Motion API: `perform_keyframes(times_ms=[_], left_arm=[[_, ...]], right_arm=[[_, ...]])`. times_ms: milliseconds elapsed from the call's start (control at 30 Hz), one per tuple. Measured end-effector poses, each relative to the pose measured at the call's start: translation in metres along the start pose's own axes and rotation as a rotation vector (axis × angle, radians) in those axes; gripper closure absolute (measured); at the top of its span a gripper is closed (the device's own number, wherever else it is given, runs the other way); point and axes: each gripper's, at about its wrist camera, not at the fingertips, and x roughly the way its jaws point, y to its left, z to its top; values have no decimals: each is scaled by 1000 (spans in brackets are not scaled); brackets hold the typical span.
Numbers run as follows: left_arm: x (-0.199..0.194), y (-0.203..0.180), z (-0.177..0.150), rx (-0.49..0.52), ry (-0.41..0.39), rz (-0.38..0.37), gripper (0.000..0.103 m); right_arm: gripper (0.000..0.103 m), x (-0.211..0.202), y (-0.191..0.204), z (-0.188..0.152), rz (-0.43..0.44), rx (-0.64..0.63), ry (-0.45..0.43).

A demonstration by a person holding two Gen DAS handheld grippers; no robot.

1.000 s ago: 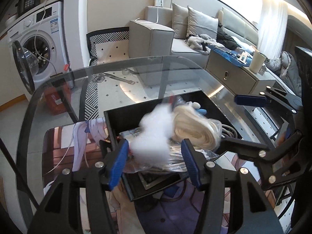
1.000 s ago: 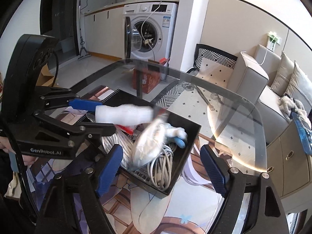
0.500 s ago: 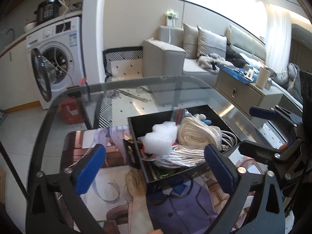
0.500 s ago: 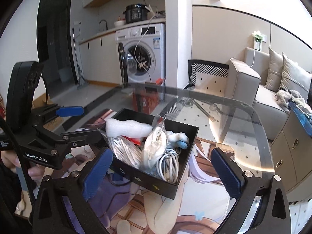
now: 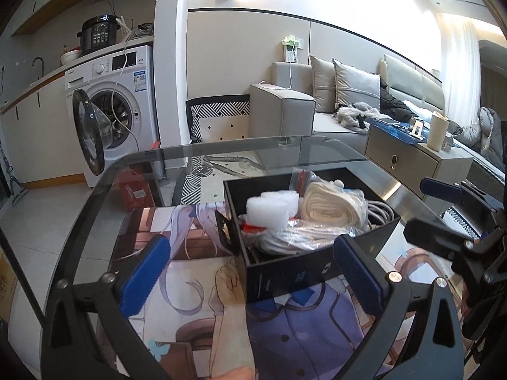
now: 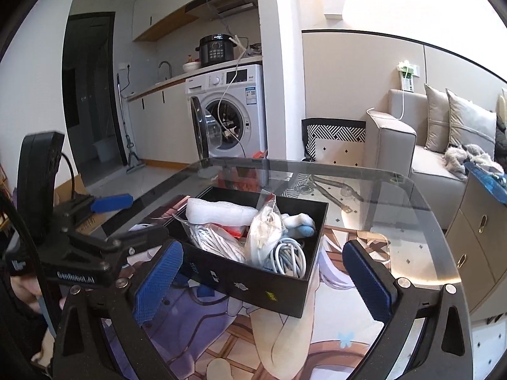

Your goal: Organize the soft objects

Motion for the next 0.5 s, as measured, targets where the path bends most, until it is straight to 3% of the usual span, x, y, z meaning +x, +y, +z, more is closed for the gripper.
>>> perform_keyframes(times_ms=[500], left_arm=[[9, -7, -13, 0, -44, 22, 0]], right_arm=[[1, 1, 0, -16, -42, -12, -44]])
